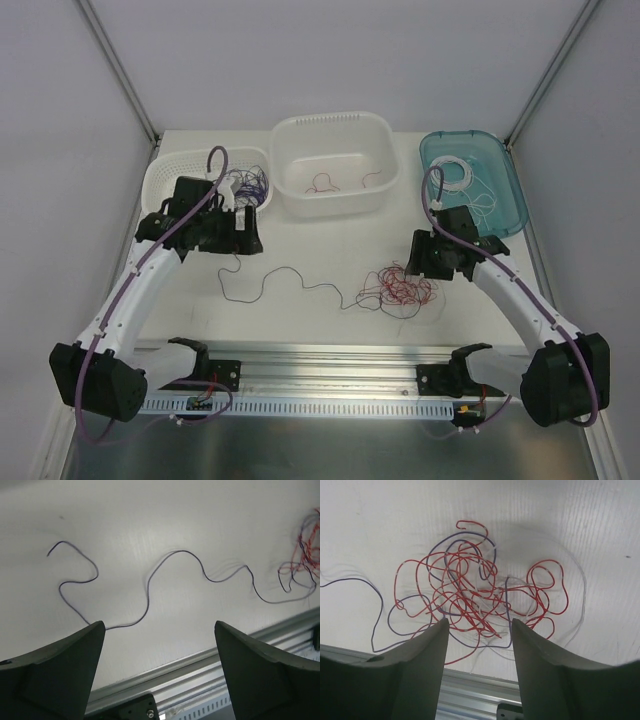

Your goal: Untangle the cables

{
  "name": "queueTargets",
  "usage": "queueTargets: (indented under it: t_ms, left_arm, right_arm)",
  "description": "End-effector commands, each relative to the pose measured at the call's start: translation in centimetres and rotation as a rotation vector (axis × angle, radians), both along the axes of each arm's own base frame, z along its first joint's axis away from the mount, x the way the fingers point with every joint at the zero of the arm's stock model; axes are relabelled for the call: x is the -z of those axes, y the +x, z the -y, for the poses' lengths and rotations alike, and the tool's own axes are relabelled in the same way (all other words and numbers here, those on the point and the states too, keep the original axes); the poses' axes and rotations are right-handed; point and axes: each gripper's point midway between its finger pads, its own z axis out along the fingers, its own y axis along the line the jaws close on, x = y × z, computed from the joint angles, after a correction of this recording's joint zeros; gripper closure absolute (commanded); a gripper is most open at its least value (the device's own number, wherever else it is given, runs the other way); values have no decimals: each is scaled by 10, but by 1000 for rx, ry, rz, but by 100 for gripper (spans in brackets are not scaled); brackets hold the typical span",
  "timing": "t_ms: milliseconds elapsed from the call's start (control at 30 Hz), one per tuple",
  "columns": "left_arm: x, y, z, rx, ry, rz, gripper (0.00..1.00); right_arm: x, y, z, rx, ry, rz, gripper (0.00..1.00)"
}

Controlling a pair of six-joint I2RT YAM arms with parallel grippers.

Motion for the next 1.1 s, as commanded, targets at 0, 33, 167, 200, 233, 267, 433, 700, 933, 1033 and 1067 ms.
queueTargets:
  t_ms: [0,33,167,200,233,267,433,700,933,1033,1067]
  left_arm:
    - [-24,-12,50,337,-88,137,7]
    - [-27,-21,69,424,-113,156,7]
    - [-30,-31,127,643,-158,235,7]
    - [-30,-25,144,702,-152,276,7]
    - [-28,-39,167,791,-160,281,7]
    - [-26,-40,180,826,-162,288,7]
    - [11,-60,251,1067,-121,236,10]
    - [68,-109,300,1330,-4,207,20]
    - [90,-120,312,1336,15,194,30]
    - [99,-115,315,1292,17,201,40]
    - [103,-112,315,1278,30,205,42]
  right_arm:
    - [-21,5,-5,-69,-5,45,42]
    - [-25,5,-7,-82,1,55,39]
    - [-28,4,-4,-83,-15,62,26]
    - [-28,4,-3,-78,-20,60,24]
    - [-28,4,-3,-75,-18,61,20]
    - [-29,3,-3,-73,-14,61,19]
    - [-27,2,-4,-22,5,53,11]
    - [-21,-3,-4,46,37,34,9]
    - [-12,-5,-8,87,70,12,9]
    - [-8,-4,-10,104,87,4,9]
    - [-8,-3,-13,104,99,8,9]
